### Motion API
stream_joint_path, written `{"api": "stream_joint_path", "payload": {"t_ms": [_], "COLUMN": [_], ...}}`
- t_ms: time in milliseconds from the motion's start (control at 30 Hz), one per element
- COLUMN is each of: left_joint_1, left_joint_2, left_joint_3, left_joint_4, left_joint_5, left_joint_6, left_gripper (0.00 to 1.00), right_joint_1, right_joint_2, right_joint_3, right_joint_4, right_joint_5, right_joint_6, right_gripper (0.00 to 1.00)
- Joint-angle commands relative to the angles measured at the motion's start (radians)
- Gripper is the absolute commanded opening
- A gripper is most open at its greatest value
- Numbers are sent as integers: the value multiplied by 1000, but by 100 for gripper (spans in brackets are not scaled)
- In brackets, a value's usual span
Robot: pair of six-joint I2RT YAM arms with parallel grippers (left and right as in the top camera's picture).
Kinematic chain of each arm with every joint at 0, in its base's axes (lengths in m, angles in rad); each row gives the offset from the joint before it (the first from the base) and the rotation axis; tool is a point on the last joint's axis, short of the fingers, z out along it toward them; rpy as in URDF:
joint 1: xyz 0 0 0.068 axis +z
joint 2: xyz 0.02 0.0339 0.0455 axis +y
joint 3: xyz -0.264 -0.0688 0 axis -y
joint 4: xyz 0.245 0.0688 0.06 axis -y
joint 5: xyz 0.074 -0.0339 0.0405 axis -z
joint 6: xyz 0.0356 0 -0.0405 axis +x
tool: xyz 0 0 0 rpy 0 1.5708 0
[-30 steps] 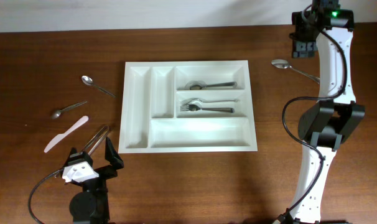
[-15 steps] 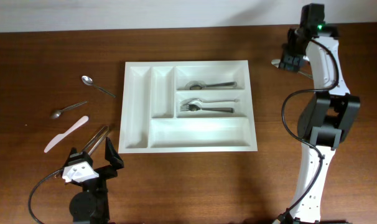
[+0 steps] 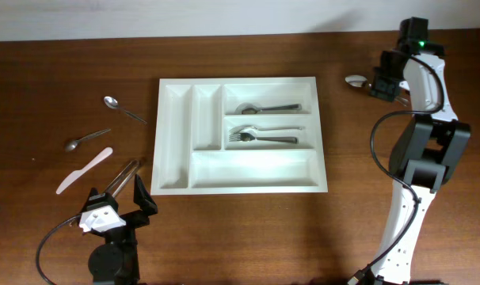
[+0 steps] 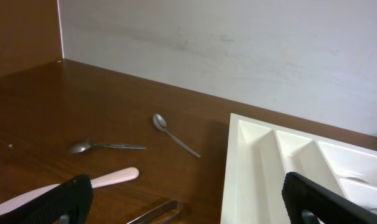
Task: Pack container
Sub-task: 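Lower the right gripper and close it on the second spoon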
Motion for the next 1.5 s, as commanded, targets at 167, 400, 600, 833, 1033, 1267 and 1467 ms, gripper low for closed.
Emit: {"api": "stream_joint_path", "payload": {"t_ms": [167, 400, 600, 833, 1033, 1267, 1467], "left_joint_1": [6, 6, 6, 6, 6, 6, 6], "left_joint_2": [-8, -8, -8, -8, -8, -8, -8], "left_joint_3": [-9, -9, -9, -9, -9, -9, -9], "left_joint_4": [2, 2, 2, 2, 2, 2, 2], "left_joint_5": [11, 11, 11, 11, 11, 11, 11], "left_joint_6": [13, 13, 13, 13, 13, 13, 13], "left_gripper": [99, 99, 99, 99, 99, 99, 99], "right_joint_1": [-25, -19, 0, 26, 39, 43, 43], "right_joint_2": [2, 22, 59, 65, 65, 65, 65], "right_joint_3": [-5, -5, -5, -5, -5, -5, -5], "right_joint_4": [-3, 1, 7, 72, 72, 64, 65], "right_joint_5": [31, 10, -16, -27, -27, -35, -58], "right_joint_6": [-85, -124, -146, -179, -179, -179, -178], "right_gripper": [72, 76, 77, 76, 75, 71, 62]}}
